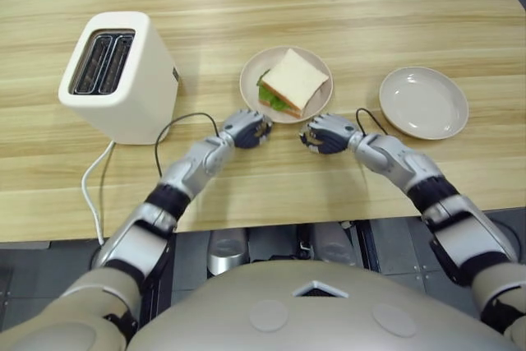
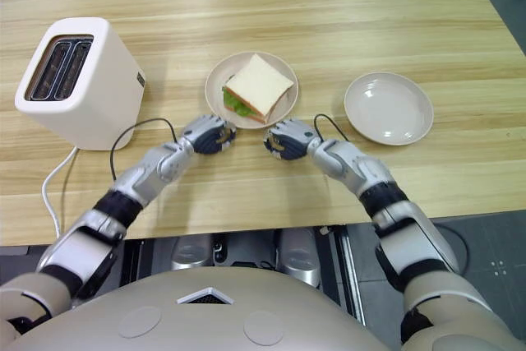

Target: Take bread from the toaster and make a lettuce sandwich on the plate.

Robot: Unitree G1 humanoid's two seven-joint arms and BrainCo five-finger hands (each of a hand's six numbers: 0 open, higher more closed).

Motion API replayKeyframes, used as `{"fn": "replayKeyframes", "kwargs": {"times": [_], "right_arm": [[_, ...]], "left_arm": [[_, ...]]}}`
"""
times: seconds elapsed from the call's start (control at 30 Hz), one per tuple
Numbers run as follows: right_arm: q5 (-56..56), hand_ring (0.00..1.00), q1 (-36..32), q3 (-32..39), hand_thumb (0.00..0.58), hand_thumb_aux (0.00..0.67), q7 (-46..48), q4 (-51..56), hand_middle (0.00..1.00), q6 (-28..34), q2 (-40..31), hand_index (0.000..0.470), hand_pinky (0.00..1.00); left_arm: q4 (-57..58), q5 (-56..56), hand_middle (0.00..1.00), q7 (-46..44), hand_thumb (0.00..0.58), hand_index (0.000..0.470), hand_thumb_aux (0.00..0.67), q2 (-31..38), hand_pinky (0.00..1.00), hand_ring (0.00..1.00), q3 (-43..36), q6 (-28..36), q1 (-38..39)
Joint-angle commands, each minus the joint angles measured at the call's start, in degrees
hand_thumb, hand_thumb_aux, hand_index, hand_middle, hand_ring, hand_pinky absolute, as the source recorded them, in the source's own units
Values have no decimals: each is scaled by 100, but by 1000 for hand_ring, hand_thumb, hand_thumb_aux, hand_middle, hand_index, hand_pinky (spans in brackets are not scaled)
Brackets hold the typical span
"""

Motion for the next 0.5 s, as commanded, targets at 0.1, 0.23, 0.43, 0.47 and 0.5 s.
{"fn": "replayKeyframes", "kwargs": {"times": [0.1, 0.23, 0.43, 0.47, 0.5], "right_arm": [[-570, 1000, -1030, 548, 576, 615, -1228, 1871, 1000, 551, 542, 422, 1000], [-471, 753, -1232, 522, 387, 284, -1527, 2144, 753, 583, 615, 195, 753], [917, 0, -707, -615, 0, 0, -1680, 1539, 0, -1206, 5, 0, 0], [1276, 0, -500, -867, 0, 0, -1540, 1354, 0, -1560, -78, 0, 0], [1693, 0, -263, -1123, 0, 0, -1320, 1148, 0, -1885, -121, 0, 0]], "left_arm": [[1936, -303, 1000, 448, 580, 460, 670, -379, 1000, 1000, 161, -213, -910], [2429, -698, 1000, 634, 580, 460, 670, -332, 1000, 1000, 506, -375, -1284], [843, -2142, 0, 267, 0, 0, 0, 117, 0, 0, 1583, -1665, -342], [301, -2459, 0, 75, 0, 0, 0, 126, 0, 0, 1734, -1727, 26], [-312, -2735, 0, -114, 0, 0, 0, 120, 0, 0, 1834, -1697, 426]]}}
